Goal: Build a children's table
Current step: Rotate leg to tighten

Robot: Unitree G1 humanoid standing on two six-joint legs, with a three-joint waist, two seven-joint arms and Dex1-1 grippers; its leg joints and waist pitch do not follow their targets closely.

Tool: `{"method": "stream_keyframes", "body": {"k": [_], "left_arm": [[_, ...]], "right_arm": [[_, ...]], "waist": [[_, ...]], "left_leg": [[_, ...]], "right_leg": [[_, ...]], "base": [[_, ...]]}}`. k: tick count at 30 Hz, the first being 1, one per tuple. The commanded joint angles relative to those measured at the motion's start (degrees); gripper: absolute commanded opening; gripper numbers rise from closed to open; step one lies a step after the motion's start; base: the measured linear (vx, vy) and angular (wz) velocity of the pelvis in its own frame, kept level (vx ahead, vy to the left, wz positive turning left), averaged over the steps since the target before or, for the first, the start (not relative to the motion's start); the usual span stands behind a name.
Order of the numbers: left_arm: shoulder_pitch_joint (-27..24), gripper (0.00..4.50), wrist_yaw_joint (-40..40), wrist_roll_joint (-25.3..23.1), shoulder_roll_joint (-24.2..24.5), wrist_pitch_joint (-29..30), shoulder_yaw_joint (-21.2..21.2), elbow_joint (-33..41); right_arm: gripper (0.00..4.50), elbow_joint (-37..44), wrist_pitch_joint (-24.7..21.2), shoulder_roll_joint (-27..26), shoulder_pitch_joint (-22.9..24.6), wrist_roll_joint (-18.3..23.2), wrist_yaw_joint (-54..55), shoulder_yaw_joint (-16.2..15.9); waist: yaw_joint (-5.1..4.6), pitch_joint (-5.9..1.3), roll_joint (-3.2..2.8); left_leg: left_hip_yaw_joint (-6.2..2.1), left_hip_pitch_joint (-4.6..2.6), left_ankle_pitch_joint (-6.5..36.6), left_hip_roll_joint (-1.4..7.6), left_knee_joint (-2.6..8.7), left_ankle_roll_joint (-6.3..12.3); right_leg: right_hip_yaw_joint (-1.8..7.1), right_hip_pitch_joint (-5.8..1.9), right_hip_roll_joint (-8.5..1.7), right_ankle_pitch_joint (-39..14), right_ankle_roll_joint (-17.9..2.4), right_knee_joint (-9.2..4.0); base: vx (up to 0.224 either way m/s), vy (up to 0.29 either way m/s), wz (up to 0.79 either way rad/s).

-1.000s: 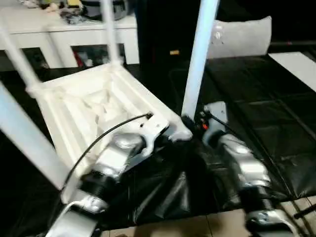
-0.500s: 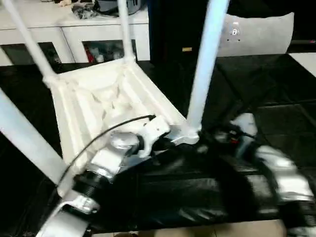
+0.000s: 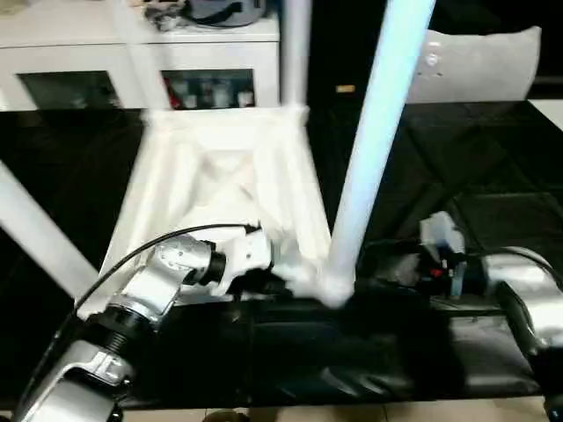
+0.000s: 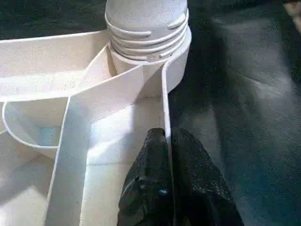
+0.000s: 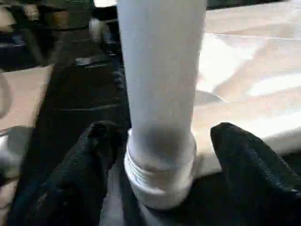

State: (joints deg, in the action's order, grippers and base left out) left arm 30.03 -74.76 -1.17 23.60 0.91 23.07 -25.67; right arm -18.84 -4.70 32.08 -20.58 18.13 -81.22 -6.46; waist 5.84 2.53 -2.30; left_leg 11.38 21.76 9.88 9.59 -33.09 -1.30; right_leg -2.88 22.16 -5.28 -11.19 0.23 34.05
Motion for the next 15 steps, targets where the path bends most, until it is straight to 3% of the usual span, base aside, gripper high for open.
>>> {"method": "stream_keyframes", "body": {"k": [1, 5, 15], "left_arm": [[-0.1, 0.0, -4.4, -1.2, 0.3, -1.1, 4.2, 1.1], [0.1, 0.0, -6.5, -1.1, 0.8, -2.3, 5.5, 1.8], [0.1, 0.0, -7.4, -1.2, 0.9, -2.7, 5.5, 1.2]], "right_arm": [[3.19, -0.5, -0.3, 0.1, -1.1, -0.1, -2.3, -1.0], [2.83, -2.6, -0.7, -0.8, -3.1, -0.1, -5.0, -2.9], [2.08, -3.0, -3.5, -2.2, -3.5, 1.2, -7.7, -4.7]], "waist": [[-0.11, -3.24, 0.84], [0.4, -3.34, 0.91], [0.58, -3.53, 0.9]], "left_leg": [[-1.44, -1.12, 13.2, 4.09, 3.78, 4.45], [-1.33, -1.38, 13.1, 4.12, 3.66, 3.94], [-1.43, -1.17, 11.7, 4.05, 3.54, 3.98]], "right_leg": [[2.1, -1.81, -3.54, -10.2, -15.2, -3.62], [2.17, -1.68, -3.56, -9.6, -15.6, -3.52], [2.07, -1.88, -3.61, -8.3, -15.6, -3.2]], "base": [[0.0, 0.0, 0.0], [0.0, 0.0, 0.0], [0.0, 0.0, 0.0]]}}
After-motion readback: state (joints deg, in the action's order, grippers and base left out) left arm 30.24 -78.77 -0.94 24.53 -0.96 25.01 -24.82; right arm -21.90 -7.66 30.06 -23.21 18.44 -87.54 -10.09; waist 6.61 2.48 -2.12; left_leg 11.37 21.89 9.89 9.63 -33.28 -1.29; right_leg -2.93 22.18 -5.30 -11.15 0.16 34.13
